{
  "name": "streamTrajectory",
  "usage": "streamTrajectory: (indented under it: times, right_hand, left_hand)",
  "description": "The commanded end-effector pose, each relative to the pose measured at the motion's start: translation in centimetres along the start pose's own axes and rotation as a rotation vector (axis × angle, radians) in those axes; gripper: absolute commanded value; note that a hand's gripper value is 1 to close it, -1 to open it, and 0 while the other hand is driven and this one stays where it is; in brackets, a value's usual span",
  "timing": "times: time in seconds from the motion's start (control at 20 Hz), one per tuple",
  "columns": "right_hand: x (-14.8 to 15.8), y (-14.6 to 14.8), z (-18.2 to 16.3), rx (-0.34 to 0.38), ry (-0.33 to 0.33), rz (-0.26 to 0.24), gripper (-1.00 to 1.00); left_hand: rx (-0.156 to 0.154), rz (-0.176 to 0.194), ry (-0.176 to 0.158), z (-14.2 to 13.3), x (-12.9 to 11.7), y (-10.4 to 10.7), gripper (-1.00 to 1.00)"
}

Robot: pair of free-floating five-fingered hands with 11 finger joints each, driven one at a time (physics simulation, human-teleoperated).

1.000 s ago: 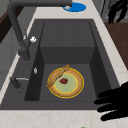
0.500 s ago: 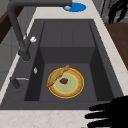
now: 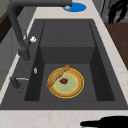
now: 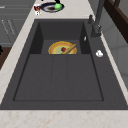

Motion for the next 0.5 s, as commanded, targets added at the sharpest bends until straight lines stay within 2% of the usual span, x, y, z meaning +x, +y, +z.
streamTrajectory:
  times: [0.0, 0.05, 0.1, 0.15, 0.2, 0.25, 0.3, 0.45]
  right_hand:
    - [0.0, 0.0, 0.0, 0.000, 0.000, 0.000, 0.00]
    - [0.0, 0.0, 0.0, 0.000, 0.000, 0.000, 0.00]
    - [0.0, 0.0, 0.0, 0.000, 0.000, 0.000, 0.00]
    - [0.0, 0.0, 0.0, 0.000, 0.000, 0.000, 0.00]
    - [0.0, 0.0, 0.0, 0.000, 0.000, 0.000, 0.00]
    - [0.0, 0.0, 0.0, 0.000, 0.000, 0.000, 0.00]
    - [0.0, 0.0, 0.0, 0.000, 0.000, 0.000, 0.00]
    - [0.0, 0.0, 0.0, 0.000, 0.000, 0.000, 0.00]
  left_hand:
    - [0.013, 0.002, -0.011, 1.6, -1.0, -0.3, -1.00]
    - [0.015, 0.001, -0.013, 2.0, -1.2, -0.4, -1.00]
    - [0.017, 0.000, -0.016, 2.5, -1.3, -0.4, 1.00]
    - [-0.006, -0.012, -0.031, 2.9, -1.4, -0.5, 1.00]
    - [-0.004, -0.044, -0.046, 3.2, -1.4, -0.5, 1.00]
    - [0.007, -0.088, -0.057, 3.4, -1.2, -0.4, 1.00]
    - [0.014, -0.115, -0.062, 3.5, -1.1, -0.3, 1.00]
    - [0.042, -0.171, -0.072, 3.9, -1.0, 0.0, 1.00]
